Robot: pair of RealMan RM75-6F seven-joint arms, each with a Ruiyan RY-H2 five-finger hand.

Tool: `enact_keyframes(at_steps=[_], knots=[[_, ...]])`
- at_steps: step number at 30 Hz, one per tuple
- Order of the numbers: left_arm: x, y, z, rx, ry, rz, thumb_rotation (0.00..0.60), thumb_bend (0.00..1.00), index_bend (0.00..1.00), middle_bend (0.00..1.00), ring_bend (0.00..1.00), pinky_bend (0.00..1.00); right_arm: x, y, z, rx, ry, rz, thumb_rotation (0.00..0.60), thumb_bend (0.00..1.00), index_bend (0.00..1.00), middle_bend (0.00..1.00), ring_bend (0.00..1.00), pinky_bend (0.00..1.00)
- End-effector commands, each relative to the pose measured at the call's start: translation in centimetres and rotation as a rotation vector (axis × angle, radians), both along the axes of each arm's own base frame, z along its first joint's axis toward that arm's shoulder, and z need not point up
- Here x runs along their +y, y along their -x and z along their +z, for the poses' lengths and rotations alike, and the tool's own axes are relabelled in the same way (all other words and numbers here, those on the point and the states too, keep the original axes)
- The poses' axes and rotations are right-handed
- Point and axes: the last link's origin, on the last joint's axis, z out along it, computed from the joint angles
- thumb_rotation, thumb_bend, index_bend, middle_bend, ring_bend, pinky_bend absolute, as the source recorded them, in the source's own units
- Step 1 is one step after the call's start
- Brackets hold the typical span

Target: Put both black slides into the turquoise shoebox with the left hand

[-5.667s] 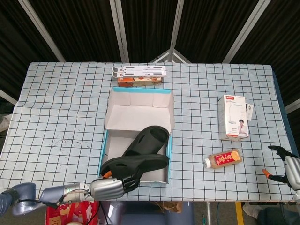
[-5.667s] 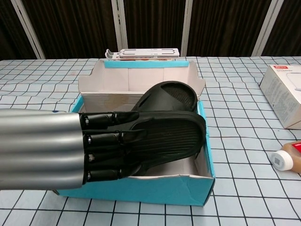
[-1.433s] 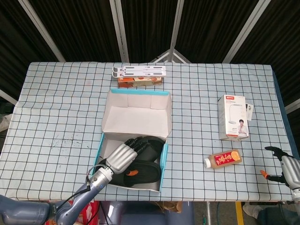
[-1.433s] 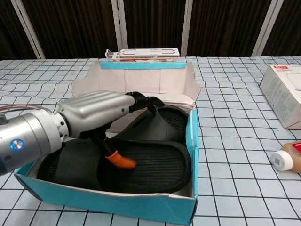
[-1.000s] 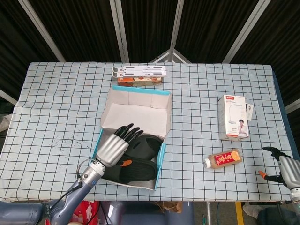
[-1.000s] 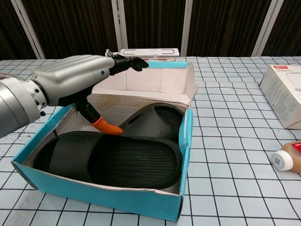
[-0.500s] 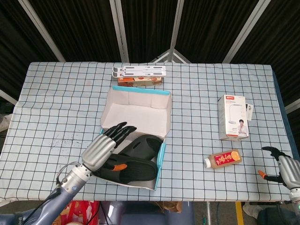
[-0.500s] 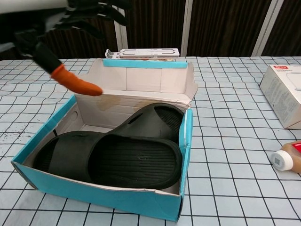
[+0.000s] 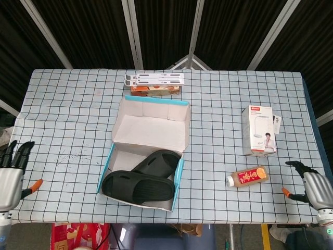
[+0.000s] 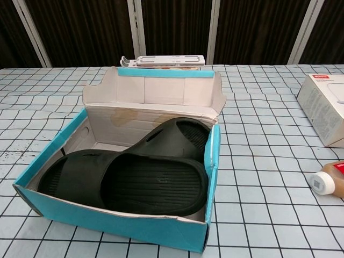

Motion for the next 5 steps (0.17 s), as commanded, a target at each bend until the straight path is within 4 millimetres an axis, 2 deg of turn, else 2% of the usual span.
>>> enact_keyframes(at_steps=[1, 5], knots=[[-2.35, 4.55, -0.48, -0.049, -0.082, 0.129, 0.6, 0.18, 0.06, 0.12, 0.0, 0.13, -0.06, -0.6, -0.26, 0.017, 0.02, 0.068, 0.6, 0.23, 0.26, 0.25, 0.29, 0.32], [-2.01, 5.18, -0.33, -0.06, -0.076, 0.141, 0.6, 0.18, 0.05, 0.11, 0.0, 0.13, -0.16, -1.06, -0.55, 0.019, 0.031, 0.134, 0.6, 0.23, 0.26, 0.25, 0.29, 0.32]])
